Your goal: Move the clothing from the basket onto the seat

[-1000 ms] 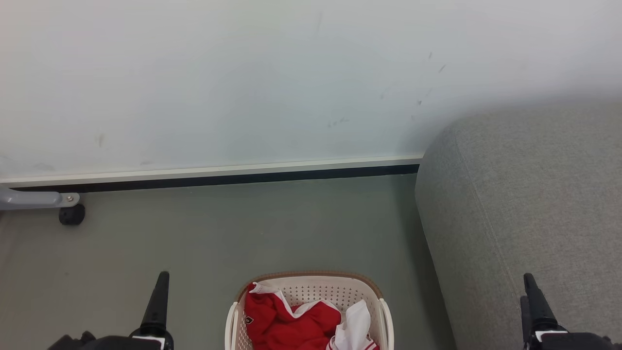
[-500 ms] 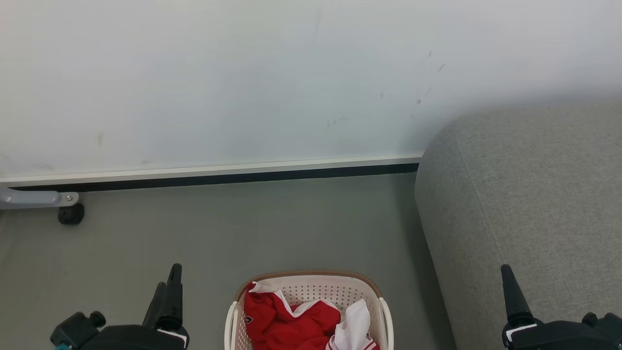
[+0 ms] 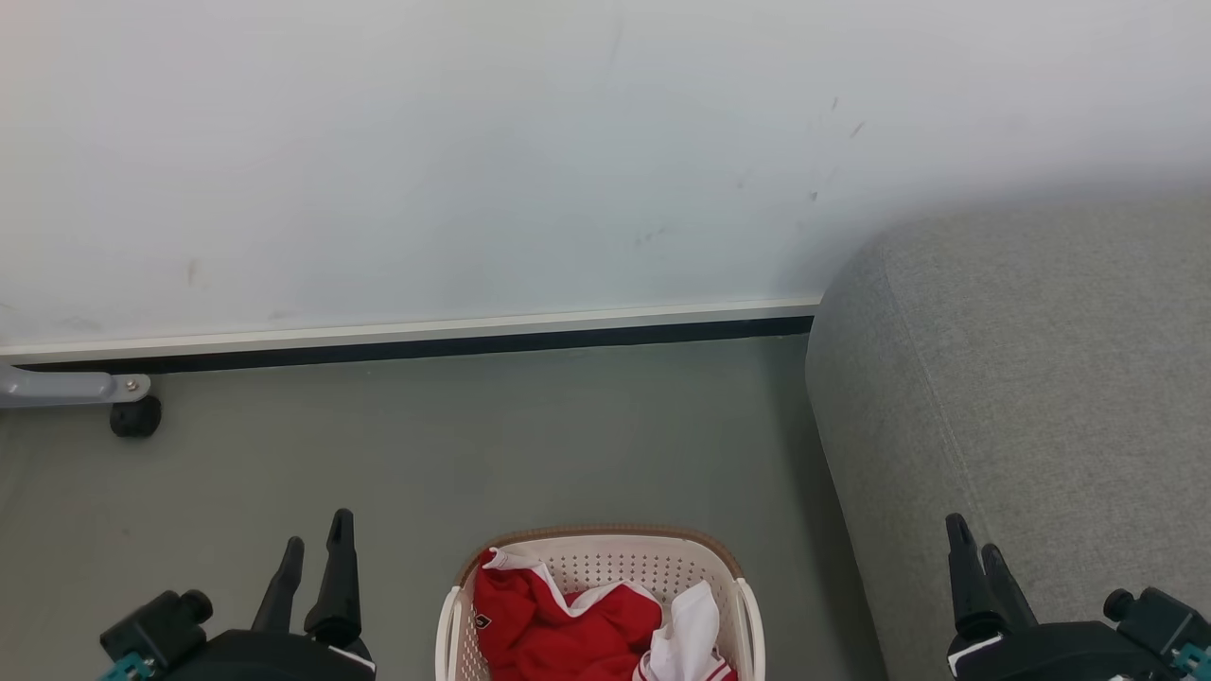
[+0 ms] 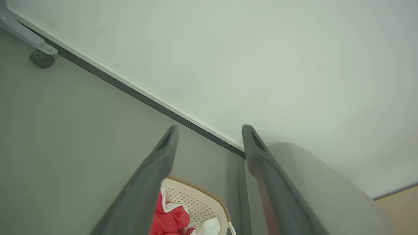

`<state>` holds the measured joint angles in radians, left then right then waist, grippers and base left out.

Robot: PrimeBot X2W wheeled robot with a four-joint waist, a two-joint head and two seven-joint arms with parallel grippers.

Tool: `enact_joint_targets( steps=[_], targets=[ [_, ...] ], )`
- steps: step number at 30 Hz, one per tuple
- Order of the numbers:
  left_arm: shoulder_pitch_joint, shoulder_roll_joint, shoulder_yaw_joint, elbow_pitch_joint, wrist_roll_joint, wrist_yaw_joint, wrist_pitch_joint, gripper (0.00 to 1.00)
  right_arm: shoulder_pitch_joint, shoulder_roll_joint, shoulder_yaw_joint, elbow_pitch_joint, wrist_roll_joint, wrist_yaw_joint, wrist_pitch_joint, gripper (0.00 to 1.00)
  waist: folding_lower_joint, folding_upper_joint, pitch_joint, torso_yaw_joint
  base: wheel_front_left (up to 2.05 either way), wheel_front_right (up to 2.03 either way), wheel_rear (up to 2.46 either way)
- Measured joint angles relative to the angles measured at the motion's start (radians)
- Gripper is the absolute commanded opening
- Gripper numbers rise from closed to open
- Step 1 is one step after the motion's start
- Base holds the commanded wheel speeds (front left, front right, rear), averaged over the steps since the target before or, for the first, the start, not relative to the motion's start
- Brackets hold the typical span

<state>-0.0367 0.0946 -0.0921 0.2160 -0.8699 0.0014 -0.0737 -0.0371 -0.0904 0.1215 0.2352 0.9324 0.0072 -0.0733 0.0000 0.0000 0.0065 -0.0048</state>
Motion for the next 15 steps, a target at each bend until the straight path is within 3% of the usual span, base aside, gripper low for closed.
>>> enact_joint_targets(
  steps=[15],
  targets=[
    [0.027, 0.014, -0.008, -0.031, 0.22, 0.036, -0.052, 1.0, 0.0, -0.009, 0.058, -0.015, -0.18, -0.035, -0.052, 1.0, 0.0, 0.0, 0.002, -0.003, 0.0, 0.0, 0.0]
  ],
)
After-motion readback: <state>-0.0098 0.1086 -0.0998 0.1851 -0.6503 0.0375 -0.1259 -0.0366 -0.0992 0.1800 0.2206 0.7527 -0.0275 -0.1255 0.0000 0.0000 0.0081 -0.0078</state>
